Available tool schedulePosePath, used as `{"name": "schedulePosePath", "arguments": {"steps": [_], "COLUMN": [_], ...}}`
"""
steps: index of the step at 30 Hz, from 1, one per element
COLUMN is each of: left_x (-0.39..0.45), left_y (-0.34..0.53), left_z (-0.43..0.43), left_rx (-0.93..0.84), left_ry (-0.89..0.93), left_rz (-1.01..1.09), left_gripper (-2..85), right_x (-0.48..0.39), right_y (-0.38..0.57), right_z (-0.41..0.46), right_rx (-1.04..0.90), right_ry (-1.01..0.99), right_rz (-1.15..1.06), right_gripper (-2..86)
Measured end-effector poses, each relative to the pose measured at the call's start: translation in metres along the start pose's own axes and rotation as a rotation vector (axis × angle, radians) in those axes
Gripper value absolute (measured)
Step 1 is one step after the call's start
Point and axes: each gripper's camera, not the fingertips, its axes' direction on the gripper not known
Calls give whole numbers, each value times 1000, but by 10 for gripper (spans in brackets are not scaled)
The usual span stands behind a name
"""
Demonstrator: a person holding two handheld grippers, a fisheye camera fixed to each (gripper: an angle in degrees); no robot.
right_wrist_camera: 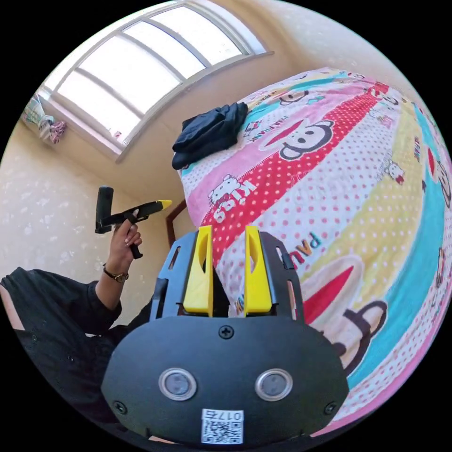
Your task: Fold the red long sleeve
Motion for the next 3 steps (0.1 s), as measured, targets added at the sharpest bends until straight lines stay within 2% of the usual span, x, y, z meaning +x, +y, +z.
{"name": "schedulePosePath", "arguments": {"steps": [2, 3], "left_x": [-11, -17], "left_y": [-34, -56], "left_z": [-15, -23], "left_rx": [74, 127], "left_ry": [-28, -52], "left_rz": [-12, -25], "left_gripper": [6, 39], "right_x": [-9, -14], "right_y": [-50, -86], "right_z": [25, 41], "right_rx": [2, 11], "right_ry": [44, 79], "right_rz": [-92, -146], "right_gripper": [109, 114]}}
